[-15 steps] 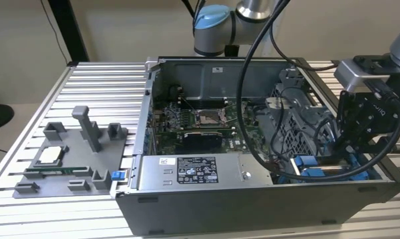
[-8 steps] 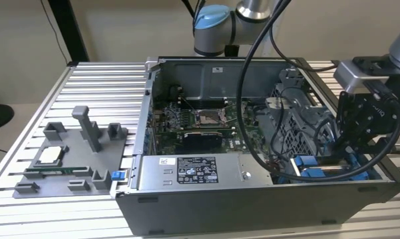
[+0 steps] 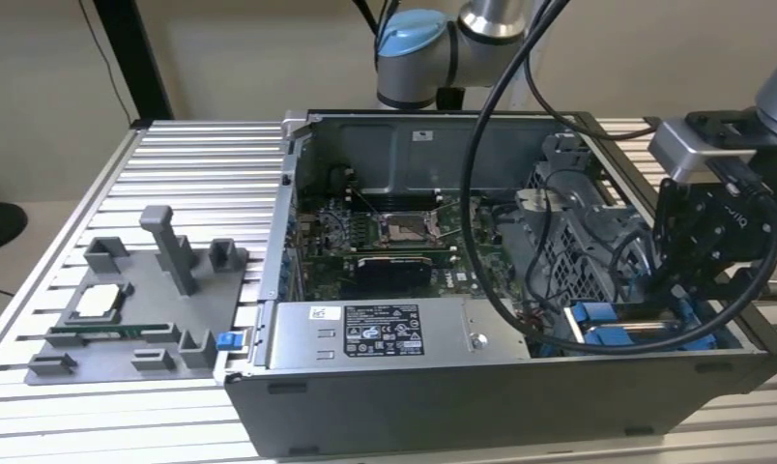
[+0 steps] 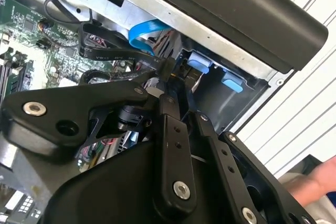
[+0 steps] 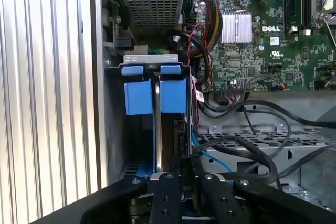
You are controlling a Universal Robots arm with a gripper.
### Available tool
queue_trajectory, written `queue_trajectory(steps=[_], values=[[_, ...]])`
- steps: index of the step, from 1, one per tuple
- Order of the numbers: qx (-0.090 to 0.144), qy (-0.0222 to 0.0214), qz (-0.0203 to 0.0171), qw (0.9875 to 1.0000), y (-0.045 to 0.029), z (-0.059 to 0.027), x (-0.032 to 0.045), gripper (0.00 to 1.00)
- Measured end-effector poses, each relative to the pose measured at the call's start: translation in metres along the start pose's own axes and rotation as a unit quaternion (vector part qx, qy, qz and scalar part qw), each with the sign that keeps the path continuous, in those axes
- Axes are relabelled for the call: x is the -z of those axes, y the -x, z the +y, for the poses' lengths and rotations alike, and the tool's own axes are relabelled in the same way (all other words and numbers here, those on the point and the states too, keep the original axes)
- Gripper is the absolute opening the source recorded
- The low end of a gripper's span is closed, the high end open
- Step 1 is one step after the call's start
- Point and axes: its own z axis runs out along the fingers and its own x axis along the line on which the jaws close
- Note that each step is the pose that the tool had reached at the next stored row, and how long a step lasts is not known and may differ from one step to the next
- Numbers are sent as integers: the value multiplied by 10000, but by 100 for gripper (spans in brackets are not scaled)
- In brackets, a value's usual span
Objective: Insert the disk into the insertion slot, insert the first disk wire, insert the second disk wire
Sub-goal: 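Insert the first disk wire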
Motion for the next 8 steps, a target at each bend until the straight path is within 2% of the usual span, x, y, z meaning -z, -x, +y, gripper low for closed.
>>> queue_trajectory(steps=[8], values=[[1,0,-1,10000,-2,-3,-51,0]])
